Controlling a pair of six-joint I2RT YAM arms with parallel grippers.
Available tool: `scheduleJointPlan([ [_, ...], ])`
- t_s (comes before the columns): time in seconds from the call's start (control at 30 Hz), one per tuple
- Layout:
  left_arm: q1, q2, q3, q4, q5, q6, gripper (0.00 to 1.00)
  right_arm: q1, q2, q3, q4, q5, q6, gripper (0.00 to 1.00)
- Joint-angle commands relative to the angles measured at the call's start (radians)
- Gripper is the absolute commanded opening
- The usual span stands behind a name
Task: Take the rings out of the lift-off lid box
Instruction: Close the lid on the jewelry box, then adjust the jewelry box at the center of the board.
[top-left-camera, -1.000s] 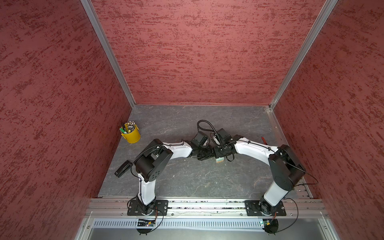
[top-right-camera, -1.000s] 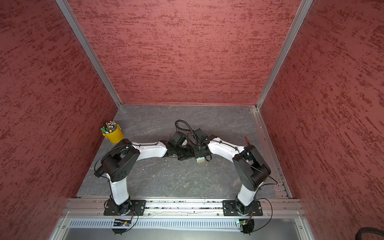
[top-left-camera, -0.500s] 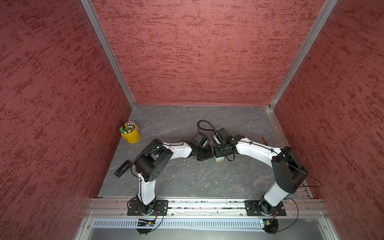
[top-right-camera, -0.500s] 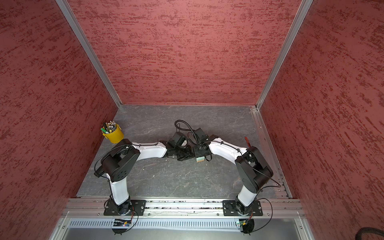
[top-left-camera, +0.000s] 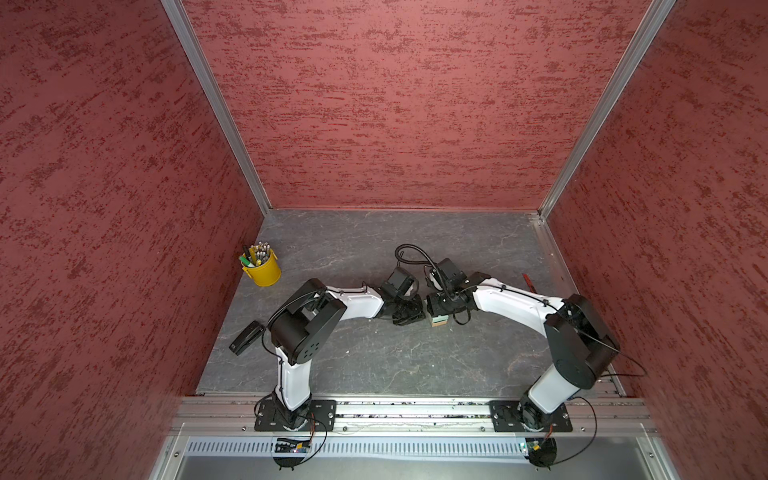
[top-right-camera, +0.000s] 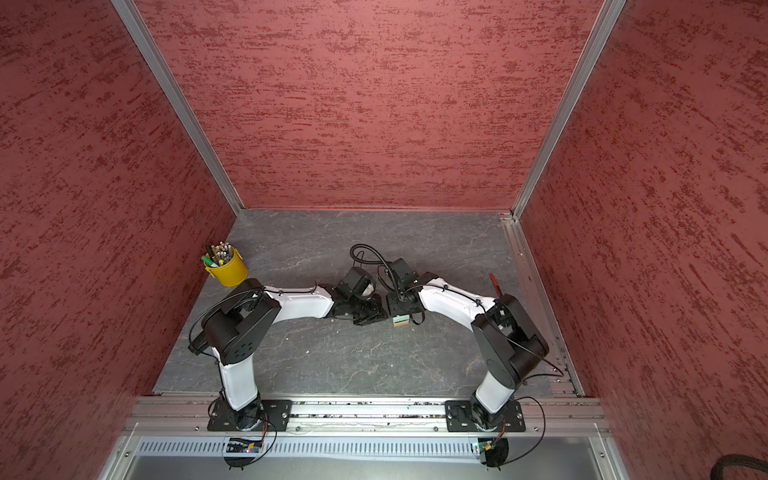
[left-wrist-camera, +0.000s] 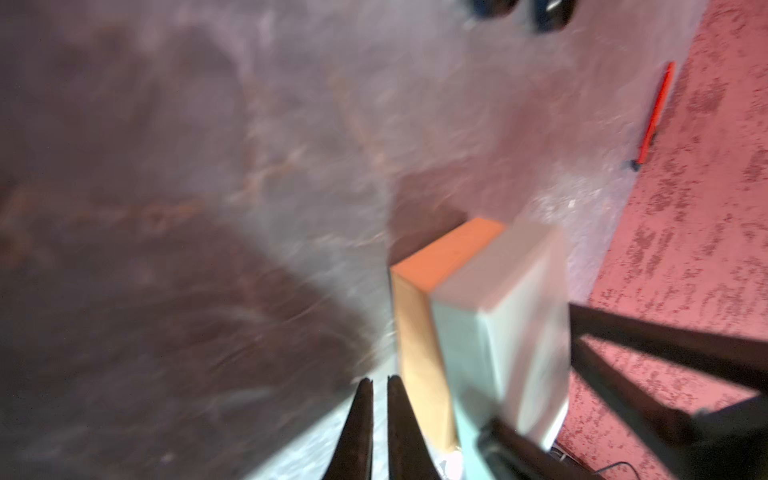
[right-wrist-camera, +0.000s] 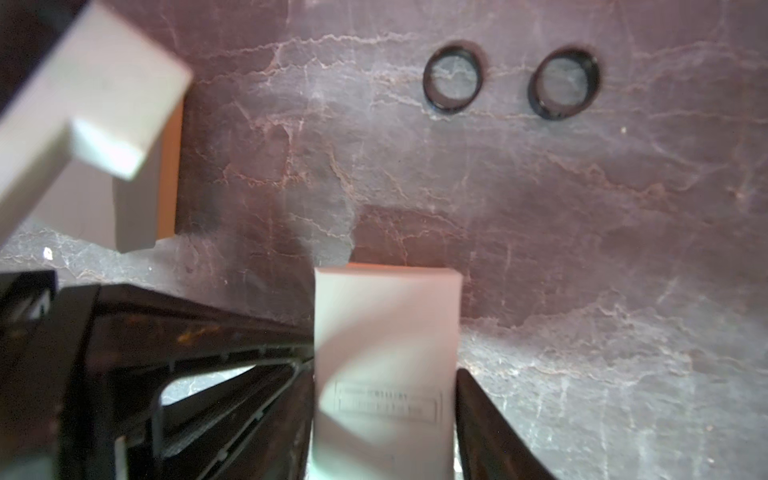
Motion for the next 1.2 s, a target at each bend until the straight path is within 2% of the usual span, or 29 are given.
scheduleJointPlan([
  [0.0,-0.015,-0.057,-0.028,-0.039,-0.022,0.017,0.11,0.008,0.000,-0.011,0.017,-0.017,0.037,0.61],
  [0.23,-0.062,-0.142,-0.106,-0.050,-0.021,0.005,0.12,0.007,-0.028,0.036,-0.061,-0.020,0.008,0.65],
  [0.47,-0.122,-0.194,-0.129,0.019,-0.037,-0.027,0.10,-0.018,-0.025,0.161,-0.100,-0.016,-0.081,0.63],
  [0.6,-0.153,-0.165,-0.130,0.120,-0.045,-0.053,0.04,-0.067,0.054,0.207,-0.055,-0.073,-0.153,0.60],
  [0.83,-0.180,-0.109,-0.150,0.237,-0.053,-0.074,0.04,-0.174,0.144,0.213,0.101,-0.233,-0.193,0.57],
  [1.17,-0.187,-0.060,-0.148,0.237,-0.063,-0.094,0.03,-0.187,0.222,0.216,0.159,-0.322,-0.218,0.53],
])
